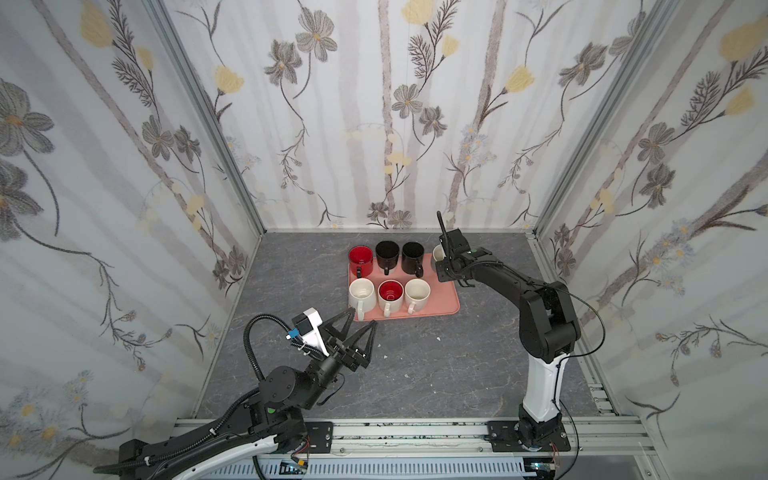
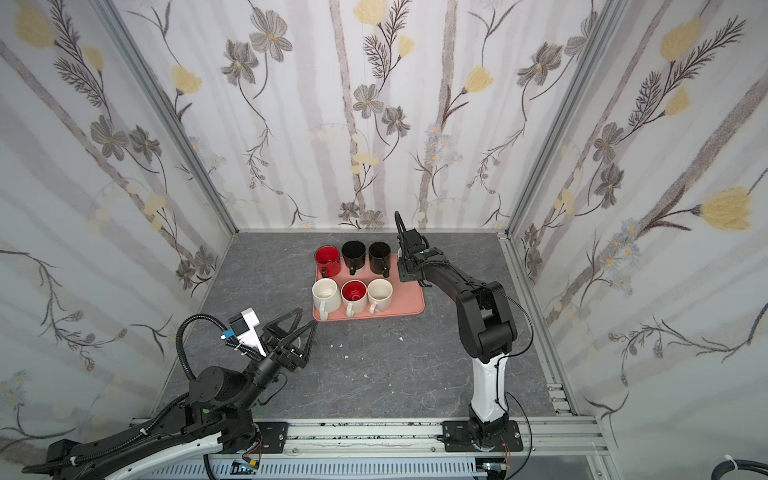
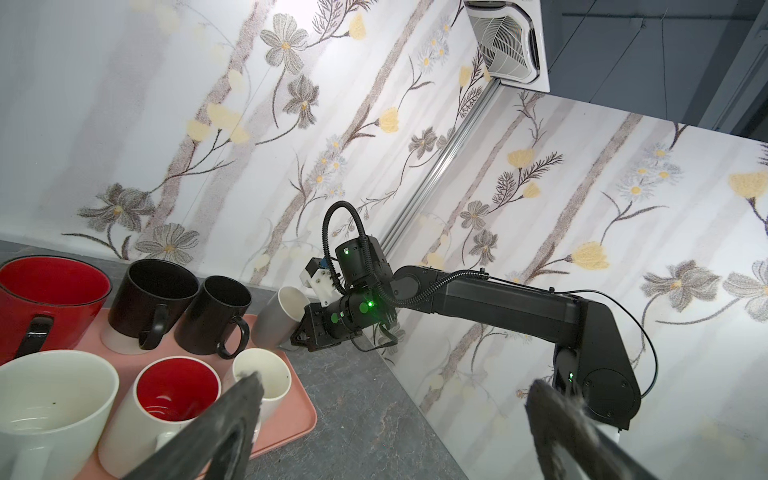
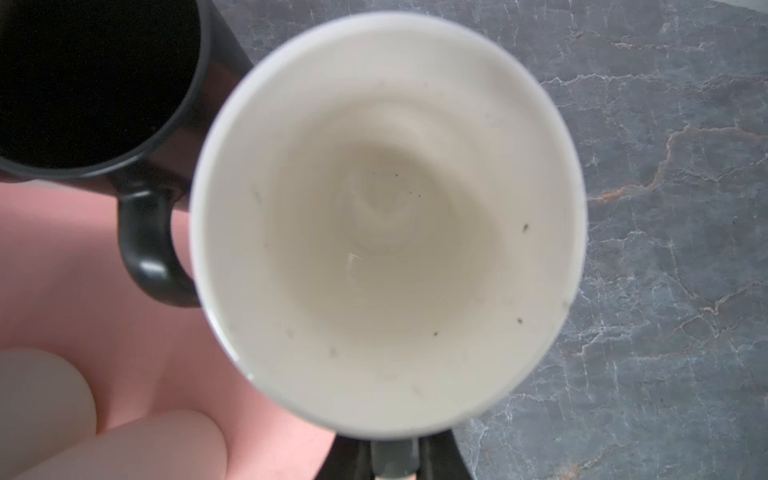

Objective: Turn the mug right side up

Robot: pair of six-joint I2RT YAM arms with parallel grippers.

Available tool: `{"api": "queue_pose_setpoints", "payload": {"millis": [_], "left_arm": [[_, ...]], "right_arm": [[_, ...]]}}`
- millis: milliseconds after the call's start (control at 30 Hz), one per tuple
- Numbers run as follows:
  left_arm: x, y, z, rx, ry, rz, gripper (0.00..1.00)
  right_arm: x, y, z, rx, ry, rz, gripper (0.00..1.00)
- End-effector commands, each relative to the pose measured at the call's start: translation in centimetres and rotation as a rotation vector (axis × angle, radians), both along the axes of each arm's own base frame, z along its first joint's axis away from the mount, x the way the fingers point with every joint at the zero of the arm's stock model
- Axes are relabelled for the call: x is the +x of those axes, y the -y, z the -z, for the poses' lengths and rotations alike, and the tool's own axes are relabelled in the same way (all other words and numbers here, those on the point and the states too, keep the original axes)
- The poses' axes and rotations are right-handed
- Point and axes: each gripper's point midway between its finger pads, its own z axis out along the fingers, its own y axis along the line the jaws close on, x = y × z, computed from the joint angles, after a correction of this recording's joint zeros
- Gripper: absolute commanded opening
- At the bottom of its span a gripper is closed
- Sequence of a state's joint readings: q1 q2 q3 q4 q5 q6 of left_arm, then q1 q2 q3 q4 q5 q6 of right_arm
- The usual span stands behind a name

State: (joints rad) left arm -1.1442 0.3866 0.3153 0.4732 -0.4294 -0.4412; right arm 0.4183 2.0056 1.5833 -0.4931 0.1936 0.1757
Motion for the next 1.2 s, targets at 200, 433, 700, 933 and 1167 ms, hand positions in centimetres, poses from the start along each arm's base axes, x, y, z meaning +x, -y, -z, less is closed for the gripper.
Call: {"api": "queue_pose_setpoints", "payload": {"millis": [200, 433, 700, 933, 1167], "left_arm": [[0.3, -0.7, 0.5, 0.023, 0.002, -0.044, 1.00], [0.4, -0.9, 0.6, 0.035, 0.005, -0.058, 1.00], [0.7, -1.3, 1.0, 0.047, -0.004, -0.084, 1.00], [0.8, -1.3, 1.0, 0.048, -0.007, -0.090, 1.00], [0.7, -1.4, 0.9, 0.051, -0.005, -0.089, 1.00]], "right_arm": [[2.2, -0.3, 0.2, -0.045, 0.013, -0.007, 0.00], [3.1, -0.5, 0.7, -0.062, 0.013, -0.005, 0.00], [3.7, -0.6, 0.5, -0.055, 0.018, 0.008, 0.13], [3.8, -0.7, 0.3, -0.050, 0.018, 0.011, 0.28], [3.7, -1.2, -1.8, -0.012, 0.053, 0.012, 0.51]]}}
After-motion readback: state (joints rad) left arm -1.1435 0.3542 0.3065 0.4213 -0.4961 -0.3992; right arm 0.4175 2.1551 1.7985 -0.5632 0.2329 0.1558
